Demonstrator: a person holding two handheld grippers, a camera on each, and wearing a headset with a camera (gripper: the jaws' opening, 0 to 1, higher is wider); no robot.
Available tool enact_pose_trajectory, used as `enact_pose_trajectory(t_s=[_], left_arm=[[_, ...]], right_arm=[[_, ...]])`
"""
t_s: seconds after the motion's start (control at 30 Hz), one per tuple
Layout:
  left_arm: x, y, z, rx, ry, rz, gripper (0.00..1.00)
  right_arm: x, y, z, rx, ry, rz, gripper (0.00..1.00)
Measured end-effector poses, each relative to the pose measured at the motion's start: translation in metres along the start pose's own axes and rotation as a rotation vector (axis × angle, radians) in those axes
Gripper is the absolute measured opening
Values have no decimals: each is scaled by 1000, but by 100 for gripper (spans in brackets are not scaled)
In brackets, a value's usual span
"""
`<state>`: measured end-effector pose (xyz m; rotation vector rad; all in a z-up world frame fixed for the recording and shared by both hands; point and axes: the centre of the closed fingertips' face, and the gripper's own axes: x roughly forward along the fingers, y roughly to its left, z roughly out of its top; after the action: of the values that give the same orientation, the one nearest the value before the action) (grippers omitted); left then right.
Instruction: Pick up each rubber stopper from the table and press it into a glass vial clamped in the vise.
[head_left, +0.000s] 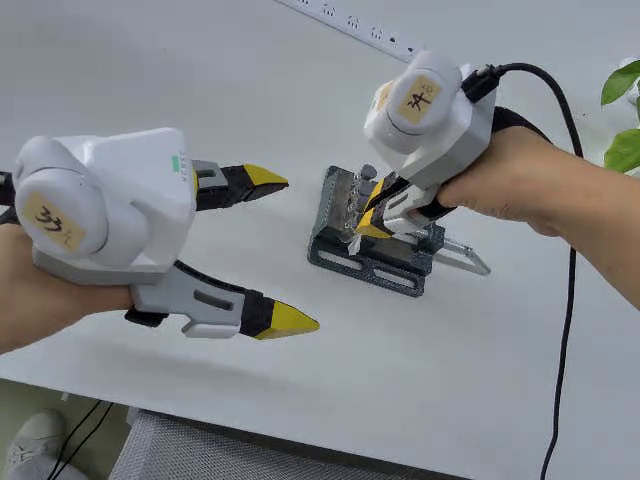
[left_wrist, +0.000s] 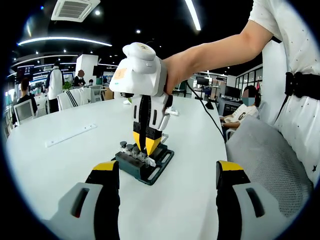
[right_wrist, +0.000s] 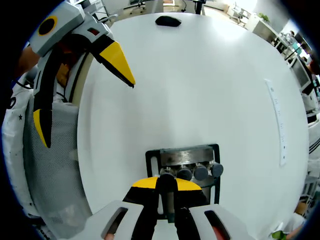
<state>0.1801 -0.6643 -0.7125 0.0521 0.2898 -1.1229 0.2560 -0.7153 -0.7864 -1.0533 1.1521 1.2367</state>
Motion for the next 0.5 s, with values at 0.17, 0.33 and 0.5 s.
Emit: enact_pose_trajectory(t_s=[0.17,0.33,0.5], left_arm=[[0,-1,1,4,-1,-3,78],[-2,0,1,0,-1,2,78],[-3,0,1,-2,-2,3,77]], right_arm=[[-1,1,-2,0,-10,0,8],[-1,1,-1,1,-17,1,8],[-2,1,-1,4,-25,2,8]])
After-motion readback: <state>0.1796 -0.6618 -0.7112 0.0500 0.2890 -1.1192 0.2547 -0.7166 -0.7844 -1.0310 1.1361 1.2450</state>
